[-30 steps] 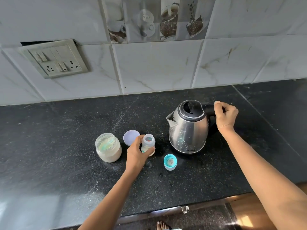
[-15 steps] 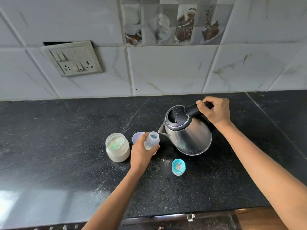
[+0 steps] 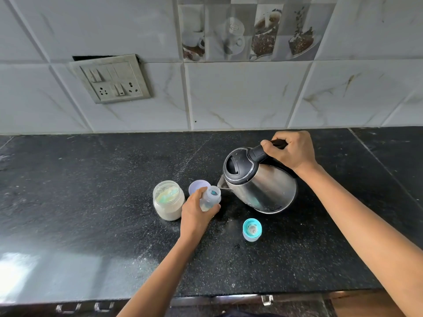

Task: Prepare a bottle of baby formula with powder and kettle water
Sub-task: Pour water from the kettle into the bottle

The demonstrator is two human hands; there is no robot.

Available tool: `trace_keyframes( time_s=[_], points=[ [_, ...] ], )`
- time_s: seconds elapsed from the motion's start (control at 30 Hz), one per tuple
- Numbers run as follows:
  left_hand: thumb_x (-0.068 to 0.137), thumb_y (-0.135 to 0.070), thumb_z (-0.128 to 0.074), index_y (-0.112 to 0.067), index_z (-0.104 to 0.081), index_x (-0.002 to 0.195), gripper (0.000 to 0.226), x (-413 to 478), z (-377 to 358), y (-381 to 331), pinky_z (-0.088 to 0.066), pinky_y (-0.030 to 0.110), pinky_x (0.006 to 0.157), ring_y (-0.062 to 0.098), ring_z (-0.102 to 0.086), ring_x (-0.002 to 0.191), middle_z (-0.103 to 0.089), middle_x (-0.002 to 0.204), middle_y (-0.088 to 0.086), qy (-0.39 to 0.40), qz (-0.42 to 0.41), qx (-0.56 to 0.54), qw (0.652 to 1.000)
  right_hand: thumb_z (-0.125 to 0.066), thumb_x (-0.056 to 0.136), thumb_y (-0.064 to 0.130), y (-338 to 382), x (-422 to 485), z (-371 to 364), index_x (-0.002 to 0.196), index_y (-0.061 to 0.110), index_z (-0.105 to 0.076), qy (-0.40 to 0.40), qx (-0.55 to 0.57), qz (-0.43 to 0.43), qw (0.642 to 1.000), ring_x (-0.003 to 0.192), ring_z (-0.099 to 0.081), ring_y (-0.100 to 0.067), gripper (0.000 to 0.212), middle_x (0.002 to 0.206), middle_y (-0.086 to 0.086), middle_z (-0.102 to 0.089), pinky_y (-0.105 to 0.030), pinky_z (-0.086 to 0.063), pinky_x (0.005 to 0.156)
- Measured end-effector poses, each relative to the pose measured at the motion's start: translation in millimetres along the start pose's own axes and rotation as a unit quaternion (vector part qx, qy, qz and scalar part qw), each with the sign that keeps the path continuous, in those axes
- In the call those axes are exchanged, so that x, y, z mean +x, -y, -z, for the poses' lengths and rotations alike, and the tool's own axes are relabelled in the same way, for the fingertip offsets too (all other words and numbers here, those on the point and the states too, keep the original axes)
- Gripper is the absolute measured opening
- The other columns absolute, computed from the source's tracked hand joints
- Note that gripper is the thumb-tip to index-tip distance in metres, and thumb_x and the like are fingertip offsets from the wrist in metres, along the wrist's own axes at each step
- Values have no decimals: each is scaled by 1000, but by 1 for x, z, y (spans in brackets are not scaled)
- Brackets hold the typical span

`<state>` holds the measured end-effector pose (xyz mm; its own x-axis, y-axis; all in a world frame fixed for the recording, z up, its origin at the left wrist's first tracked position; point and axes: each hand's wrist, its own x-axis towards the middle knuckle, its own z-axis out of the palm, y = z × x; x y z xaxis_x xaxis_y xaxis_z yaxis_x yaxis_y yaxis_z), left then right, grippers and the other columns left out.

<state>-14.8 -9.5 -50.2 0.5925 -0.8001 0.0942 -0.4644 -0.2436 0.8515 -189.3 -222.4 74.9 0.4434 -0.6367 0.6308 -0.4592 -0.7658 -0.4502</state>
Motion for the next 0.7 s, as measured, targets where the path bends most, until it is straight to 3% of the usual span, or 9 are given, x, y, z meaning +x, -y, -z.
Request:
trace_keyframes(
  time_s=[0.7],
  points=[
    [67,-30,-80,-26,-58,120,57,1,-4,-6,-45,24,89,8,-57,103,-64,113,-10,36,-1,6,999,-57,69,60,23,-4,10,48,15,-59,15,-62,15,998,40,-39,-17,50,39,7,-37,-22,-29,49]
  ],
)
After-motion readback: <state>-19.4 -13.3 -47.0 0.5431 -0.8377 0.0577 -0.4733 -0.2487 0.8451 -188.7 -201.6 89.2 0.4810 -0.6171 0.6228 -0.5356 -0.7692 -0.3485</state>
